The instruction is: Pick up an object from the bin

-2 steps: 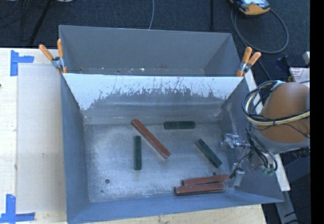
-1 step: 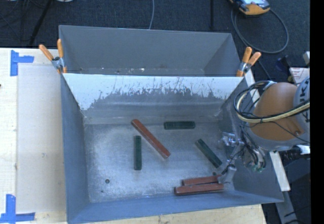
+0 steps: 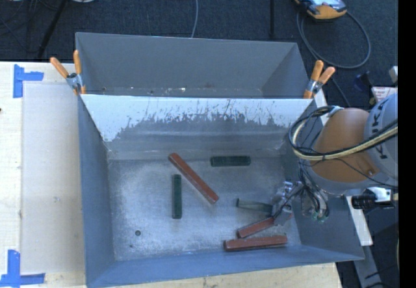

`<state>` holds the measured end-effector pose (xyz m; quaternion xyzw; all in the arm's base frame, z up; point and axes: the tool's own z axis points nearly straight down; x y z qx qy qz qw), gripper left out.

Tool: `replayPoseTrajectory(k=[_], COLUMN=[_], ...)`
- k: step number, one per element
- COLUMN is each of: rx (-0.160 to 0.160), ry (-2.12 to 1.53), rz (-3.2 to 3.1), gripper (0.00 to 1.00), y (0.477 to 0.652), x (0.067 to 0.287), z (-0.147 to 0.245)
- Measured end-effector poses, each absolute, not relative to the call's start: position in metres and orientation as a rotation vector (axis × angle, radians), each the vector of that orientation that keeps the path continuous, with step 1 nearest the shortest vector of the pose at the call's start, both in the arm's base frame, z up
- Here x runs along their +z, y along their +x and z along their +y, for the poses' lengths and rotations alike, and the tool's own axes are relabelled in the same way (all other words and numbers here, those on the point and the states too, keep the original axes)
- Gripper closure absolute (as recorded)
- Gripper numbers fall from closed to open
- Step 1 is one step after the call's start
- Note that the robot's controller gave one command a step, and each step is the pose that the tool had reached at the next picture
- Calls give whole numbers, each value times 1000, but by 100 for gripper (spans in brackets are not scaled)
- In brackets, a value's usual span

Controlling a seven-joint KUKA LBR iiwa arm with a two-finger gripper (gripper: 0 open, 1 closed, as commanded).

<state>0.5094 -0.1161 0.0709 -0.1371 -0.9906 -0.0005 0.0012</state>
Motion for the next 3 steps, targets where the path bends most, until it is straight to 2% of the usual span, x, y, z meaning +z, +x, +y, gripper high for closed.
replayPoseTrajectory(k=[1, 2, 3], rx=[-1, 0, -1], ry=[-429, -411, -415], rz=[-3110, -3112, -3112], gripper=[100, 100, 100], y=[509, 514, 488], x=[71, 88, 105], z=[-116, -106, -87])
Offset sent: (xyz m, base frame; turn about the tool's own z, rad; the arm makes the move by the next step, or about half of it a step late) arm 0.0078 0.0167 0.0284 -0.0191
